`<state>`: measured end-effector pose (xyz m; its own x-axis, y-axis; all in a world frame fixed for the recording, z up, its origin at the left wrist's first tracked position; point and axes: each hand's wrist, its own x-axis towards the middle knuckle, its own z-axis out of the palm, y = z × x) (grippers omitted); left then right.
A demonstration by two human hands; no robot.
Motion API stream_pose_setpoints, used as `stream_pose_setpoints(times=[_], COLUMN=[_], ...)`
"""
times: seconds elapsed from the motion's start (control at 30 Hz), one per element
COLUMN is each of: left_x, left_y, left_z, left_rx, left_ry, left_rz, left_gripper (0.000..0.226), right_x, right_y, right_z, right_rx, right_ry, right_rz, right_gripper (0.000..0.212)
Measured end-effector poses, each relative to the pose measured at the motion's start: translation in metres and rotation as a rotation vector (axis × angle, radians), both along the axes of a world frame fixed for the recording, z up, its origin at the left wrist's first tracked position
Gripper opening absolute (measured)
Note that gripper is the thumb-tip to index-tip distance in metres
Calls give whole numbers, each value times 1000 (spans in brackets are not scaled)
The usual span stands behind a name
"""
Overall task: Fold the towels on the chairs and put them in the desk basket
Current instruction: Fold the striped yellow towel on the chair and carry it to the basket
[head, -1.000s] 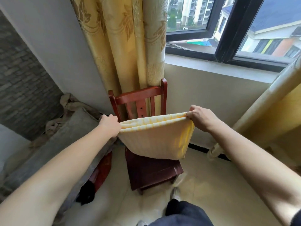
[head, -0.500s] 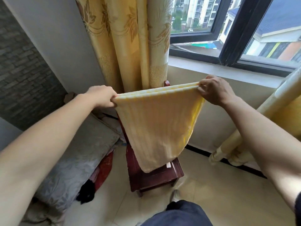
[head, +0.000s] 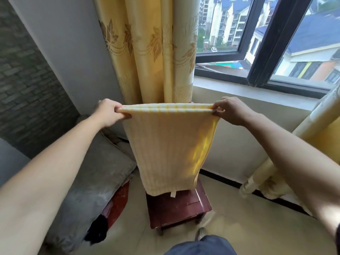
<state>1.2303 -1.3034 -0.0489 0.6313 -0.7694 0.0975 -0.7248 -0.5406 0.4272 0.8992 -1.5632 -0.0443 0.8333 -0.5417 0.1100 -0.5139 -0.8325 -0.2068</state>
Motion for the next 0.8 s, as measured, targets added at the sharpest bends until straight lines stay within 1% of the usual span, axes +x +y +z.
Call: stream_pose_setpoints(times=[0.03, 0.07, 0.1, 0.13, 0.2, 0.23, 0.27, 0.33, 0.4, 0.43, 0.47, 0.5, 0.53, 0.57, 0.63, 0.67, 0.73, 0.8], left_x=[2, 4, 4, 5, 8, 10, 12, 15, 20, 19, 16, 13, 12, 10, 10, 13, 21, 26], left_y=[4, 6, 11, 14, 22, 27, 27, 32, 32, 32, 31, 29, 25, 23, 16, 12, -1, -13], left_z=[0, 0, -1, -1, 0, 1, 0, 2, 6, 12, 16, 19, 19, 20, 20, 16, 4, -13], left_rx=[-62, -71, -77, -128, -292, -363, -423, -531, -653, -693, -703, -693, -691, -697, -684, -665, -592, -513], left_ry=[28, 48, 83, 137, 304, 395, 497, 756, 1017, 1110, 1166, 1209, 1244, 1275, 1327, 1339, 1304, 1243], left_rz=[-1, -13, -29, -29, -13, -16, -32, -53, -75, -108, -136, -153, -159, -164, -169, -160, -96, 2], left_gripper=[25, 23, 23, 24, 23, 23, 24, 28, 30, 28, 20, 15, 20, 25, 25, 25, 31, 28], right_x=[3, 6, 6, 7, 5, 3, 1, 4, 7, 9, 10, 12, 15, 18, 22, 23, 24, 27], right_y=[5, 8, 14, 15, 16, 15, 12, 16, 20, 23, 24, 25, 26, 25, 16, 11, -4, -17], right_z=[0, 2, 4, 7, 10, 12, 16, 22, 32, 37, 41, 45, 48, 50, 51, 50, 45, 30], right_rx=[-9, -23, -13, 30, 145, 195, 231, 327, 485, 572, 653, 729, 792, 844, 941, 1002, 1103, 1094], right_ry=[14, 32, 20, -30, -143, -166, -172, -231, -441, -574, -699, -801, -878, -933, -986, -971, -869, -749], right_rz=[8, 17, 7, -31, -99, -105, -95, -52, -45, -58, -69, -72, -73, -84, -112, -105, -57, -52], right_gripper=[18, 18, 18, 21, 29, 32, 32, 22, 12, 12, 17, 22, 26, 27, 26, 26, 23, 28])
